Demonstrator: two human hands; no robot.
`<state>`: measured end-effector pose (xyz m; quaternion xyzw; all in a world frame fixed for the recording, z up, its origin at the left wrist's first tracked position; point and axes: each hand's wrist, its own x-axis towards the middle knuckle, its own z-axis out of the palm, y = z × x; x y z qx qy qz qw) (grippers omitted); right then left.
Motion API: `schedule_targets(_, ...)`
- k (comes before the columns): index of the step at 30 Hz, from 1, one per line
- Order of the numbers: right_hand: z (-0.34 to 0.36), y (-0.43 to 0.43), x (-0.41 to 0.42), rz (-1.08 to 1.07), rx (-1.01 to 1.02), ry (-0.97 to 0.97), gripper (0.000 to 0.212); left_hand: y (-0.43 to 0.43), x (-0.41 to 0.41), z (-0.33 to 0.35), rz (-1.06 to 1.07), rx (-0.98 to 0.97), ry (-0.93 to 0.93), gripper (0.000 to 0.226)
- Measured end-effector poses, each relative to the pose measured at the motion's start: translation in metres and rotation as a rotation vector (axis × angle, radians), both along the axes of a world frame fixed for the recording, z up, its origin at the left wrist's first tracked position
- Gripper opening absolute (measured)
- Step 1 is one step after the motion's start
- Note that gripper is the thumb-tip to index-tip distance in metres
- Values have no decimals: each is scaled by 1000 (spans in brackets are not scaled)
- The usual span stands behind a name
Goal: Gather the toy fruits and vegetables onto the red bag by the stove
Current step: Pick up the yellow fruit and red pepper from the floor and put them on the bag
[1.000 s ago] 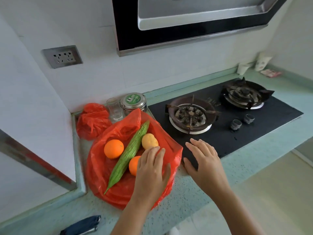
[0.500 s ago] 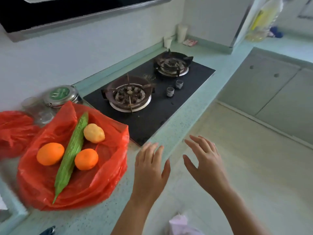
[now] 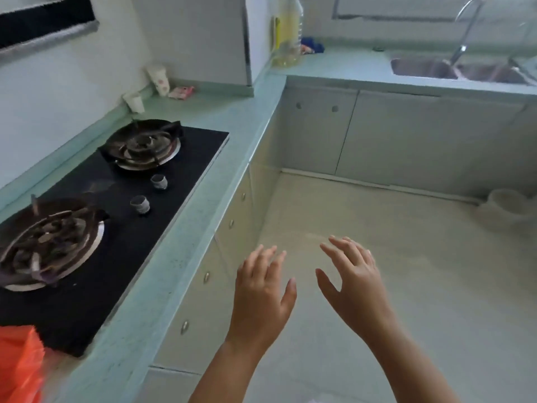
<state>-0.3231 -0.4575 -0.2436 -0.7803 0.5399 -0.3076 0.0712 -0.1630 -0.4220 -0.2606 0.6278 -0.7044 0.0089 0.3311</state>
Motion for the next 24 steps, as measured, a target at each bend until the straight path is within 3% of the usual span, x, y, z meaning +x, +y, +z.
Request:
schedule_targets(10, -9, -60, -163, -336, -12, -36, 41, -119, -163, 3, -339, 16, 7, 40)
schedule_targets(24, -11, -111, -307, -749, 17, -50, 47, -235, -320, -15, -724, -7, 66, 36)
